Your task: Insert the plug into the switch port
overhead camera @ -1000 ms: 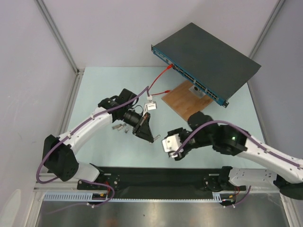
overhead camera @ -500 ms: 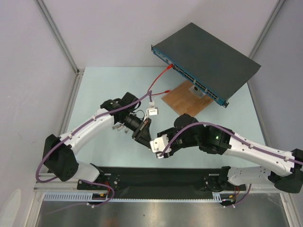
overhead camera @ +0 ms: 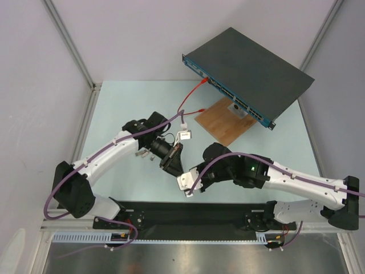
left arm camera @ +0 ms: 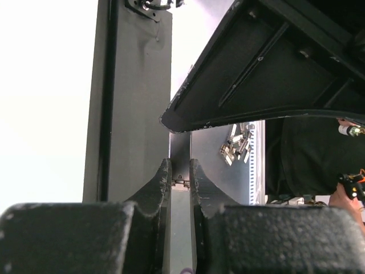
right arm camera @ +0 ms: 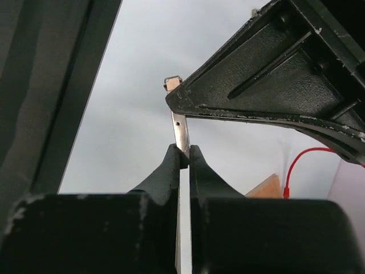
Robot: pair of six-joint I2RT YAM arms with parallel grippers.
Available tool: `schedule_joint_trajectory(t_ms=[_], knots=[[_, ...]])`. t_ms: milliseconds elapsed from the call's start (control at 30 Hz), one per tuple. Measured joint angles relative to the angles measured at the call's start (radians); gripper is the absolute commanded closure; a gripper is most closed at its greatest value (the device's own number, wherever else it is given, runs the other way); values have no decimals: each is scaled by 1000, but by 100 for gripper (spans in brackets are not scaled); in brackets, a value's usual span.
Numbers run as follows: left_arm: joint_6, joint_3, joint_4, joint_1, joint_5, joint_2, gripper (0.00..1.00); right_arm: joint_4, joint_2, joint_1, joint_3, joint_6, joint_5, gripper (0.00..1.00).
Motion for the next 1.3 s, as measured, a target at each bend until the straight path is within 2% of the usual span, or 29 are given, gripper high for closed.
schedule_joint_trajectory(t_ms=[33,133,233,333,533,700,800,967,1133,1300], knots=[[-2,0,2,-1,-4,0,61,-2,1,1,0,-1,0,100],[-24,0,30,-2,-14,-3,34,-2,3,0,0,11,-2,100],[-45,0,76,11,-47,-34,26,-12,5,-23,0,51,-31,100],[-71,0,133,64,-76,-96,25,-24,6,-84,0,109,-77,100],[-174,-4,329,272,-178,-257,23,-64,63,-278,84,307,-247,100],[-148,-48,475,308,-299,-452,21,-62,136,-451,159,516,-441,100],[-3,-56,475,255,-362,-537,23,-70,198,-528,188,639,-587,100],[251,-105,430,35,-506,-613,26,-56,293,-597,196,818,-811,100],[414,-140,389,-101,-626,-584,33,2,298,-603,177,957,-951,100],[525,-140,375,-153,-686,-517,44,43,298,-603,163,1038,-1014,100]])
